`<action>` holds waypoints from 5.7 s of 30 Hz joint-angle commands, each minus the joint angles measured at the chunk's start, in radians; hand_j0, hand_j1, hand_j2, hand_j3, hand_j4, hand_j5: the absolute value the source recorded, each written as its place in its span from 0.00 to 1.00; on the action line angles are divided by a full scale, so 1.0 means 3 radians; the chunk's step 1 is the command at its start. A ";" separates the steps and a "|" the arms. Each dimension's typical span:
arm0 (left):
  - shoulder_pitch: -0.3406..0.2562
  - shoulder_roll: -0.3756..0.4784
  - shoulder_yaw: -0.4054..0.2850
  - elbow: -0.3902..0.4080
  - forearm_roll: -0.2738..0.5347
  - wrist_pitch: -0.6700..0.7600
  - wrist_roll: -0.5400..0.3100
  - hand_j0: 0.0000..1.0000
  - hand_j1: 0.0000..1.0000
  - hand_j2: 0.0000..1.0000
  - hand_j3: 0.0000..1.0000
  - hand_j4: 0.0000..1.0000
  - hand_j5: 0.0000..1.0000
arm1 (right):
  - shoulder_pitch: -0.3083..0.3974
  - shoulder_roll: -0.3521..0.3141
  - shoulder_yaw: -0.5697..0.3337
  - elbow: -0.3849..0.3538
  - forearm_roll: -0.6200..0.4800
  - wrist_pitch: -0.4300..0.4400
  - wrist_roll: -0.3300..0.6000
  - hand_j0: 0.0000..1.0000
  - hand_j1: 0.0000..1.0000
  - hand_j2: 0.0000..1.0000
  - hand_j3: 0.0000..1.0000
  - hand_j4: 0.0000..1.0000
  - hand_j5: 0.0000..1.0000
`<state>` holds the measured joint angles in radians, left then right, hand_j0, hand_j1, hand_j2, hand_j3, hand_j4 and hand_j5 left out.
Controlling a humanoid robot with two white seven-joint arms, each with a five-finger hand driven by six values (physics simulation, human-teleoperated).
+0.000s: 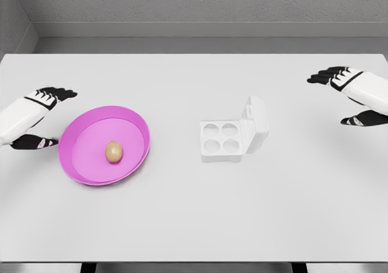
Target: Pack egg into the box and close the box lid
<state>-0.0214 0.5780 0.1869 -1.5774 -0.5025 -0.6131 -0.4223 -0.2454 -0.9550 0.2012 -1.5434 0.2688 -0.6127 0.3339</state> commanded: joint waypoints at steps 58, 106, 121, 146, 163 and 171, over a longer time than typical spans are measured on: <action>-0.0895 0.0824 -0.1901 -0.0157 0.0780 0.0008 -0.0629 0.91 0.91 0.91 0.91 0.91 0.91 | -0.0532 0.0345 0.0587 0.0492 0.0306 0.0006 0.0692 1.00 1.00 1.00 1.00 1.00 1.00; -0.1258 0.0645 -0.2295 0.0364 0.0647 0.0008 -0.0629 0.73 0.73 0.73 0.73 0.73 0.73 | -0.0583 0.0417 0.0705 0.0578 0.0387 0.0006 0.0692 1.00 1.00 1.00 1.00 1.00 1.00; -0.1243 0.0661 -0.2295 0.0364 0.0652 0.0008 -0.0629 0.52 0.52 0.52 0.52 0.52 0.52 | -0.0583 0.0407 0.0705 0.0573 0.0382 0.0006 0.0687 1.00 1.00 1.00 1.00 1.00 1.00; -0.1263 0.0666 -0.2147 0.0283 0.0678 0.0008 -0.0629 0.32 0.32 0.32 0.32 0.32 0.32 | -0.0583 0.0402 0.0700 0.0568 0.0372 0.0006 0.0687 1.00 1.00 1.00 1.00 1.00 1.00; -0.1401 0.0359 -0.2137 0.0278 0.0698 0.0008 -0.0629 0.32 0.32 0.32 0.32 0.32 0.32 | -0.0578 0.0396 0.0700 0.0568 0.0367 0.0006 0.0687 1.00 1.00 1.00 1.00 1.00 1.00; -0.1411 0.0185 -0.2121 0.0232 0.0698 0.0008 -0.0629 0.32 0.32 0.32 0.32 0.32 0.32 | -0.0578 0.0396 0.0700 0.0568 0.0367 0.0006 0.0687 1.00 1.00 1.00 1.00 1.00 1.00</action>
<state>-0.4464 0.6489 -0.4504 -1.5058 -0.3005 -0.6139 -0.6118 -0.4188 -0.8348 0.4114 -1.3726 0.3851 -0.6133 0.5404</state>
